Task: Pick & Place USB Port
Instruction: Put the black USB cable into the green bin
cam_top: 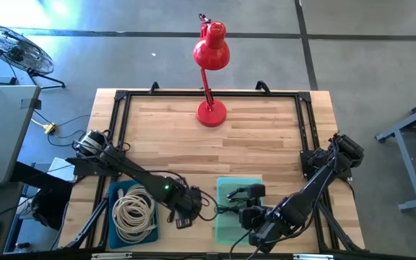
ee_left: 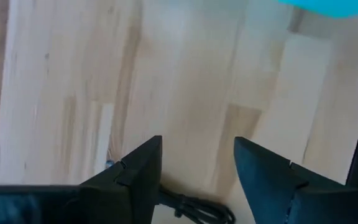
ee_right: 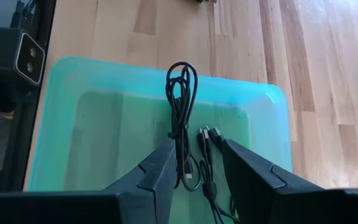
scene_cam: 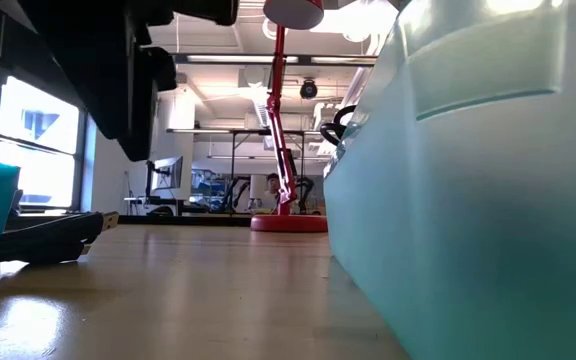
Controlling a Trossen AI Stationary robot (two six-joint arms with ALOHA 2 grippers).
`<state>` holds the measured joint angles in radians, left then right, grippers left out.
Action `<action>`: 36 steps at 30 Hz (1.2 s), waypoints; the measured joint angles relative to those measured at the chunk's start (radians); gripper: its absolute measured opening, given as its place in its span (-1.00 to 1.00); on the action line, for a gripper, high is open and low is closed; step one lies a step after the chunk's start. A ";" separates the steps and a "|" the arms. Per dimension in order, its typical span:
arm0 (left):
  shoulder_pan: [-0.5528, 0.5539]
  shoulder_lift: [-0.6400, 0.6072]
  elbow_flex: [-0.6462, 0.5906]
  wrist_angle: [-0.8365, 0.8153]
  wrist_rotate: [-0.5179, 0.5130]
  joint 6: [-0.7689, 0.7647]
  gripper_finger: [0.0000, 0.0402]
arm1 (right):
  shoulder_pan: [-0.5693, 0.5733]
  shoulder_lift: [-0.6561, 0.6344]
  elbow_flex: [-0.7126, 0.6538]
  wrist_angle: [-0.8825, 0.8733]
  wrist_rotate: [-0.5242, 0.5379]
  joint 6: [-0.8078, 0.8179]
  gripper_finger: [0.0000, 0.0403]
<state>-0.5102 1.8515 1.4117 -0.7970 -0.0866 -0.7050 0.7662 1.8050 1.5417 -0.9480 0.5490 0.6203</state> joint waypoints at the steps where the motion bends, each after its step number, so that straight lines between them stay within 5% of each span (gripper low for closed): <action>1: 0.000 0.000 0.000 -0.005 0.010 -0.042 -0.03 | 0.000 0.000 0.000 -0.001 0.001 -0.002 -0.38; 22: 0.000 0.000 0.000 -0.363 0.028 -0.317 -0.03 | 0.007 0.000 0.000 0.001 -0.006 -0.018 -0.38; 36: -0.014 0.000 0.000 -0.222 0.007 -0.554 -0.03 | 0.020 0.000 0.000 -0.005 -0.043 -0.050 -0.38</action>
<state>-0.5242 1.8515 1.4117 -1.0189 -0.0800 -1.2589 0.7866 1.8046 1.5417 -0.9530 0.5064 0.5701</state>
